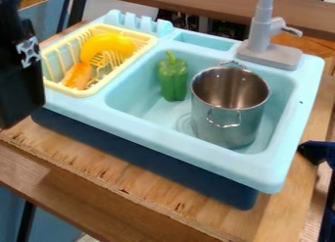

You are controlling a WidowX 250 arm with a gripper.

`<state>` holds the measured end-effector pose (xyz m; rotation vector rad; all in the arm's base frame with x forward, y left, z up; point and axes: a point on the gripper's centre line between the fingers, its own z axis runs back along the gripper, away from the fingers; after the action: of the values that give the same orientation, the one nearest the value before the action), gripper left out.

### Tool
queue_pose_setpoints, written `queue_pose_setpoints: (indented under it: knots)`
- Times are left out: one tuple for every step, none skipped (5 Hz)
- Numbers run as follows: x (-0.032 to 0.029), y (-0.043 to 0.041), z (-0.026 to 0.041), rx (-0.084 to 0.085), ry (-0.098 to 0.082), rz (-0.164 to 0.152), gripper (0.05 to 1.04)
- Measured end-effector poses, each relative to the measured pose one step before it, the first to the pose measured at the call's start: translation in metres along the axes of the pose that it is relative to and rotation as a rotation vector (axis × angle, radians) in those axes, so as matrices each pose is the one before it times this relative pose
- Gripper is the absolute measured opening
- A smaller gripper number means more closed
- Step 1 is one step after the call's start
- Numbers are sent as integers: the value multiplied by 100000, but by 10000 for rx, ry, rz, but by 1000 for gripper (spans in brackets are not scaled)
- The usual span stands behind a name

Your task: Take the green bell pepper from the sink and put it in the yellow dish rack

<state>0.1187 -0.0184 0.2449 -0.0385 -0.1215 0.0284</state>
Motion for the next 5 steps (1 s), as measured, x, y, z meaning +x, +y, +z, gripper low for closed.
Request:
queue_pose_setpoints:
  knots:
    - [101, -10, -174, -33, 35, -53, 999]
    - [3502, 2018, -602, 98, 168, 749, 999]
    - [2808, 894, 261, 250, -185, -128, 999]
    - [2433, 280, -274, 223, 155, -149, 999]
    - [2355, -134, -810, -138, 315, -761, 999]
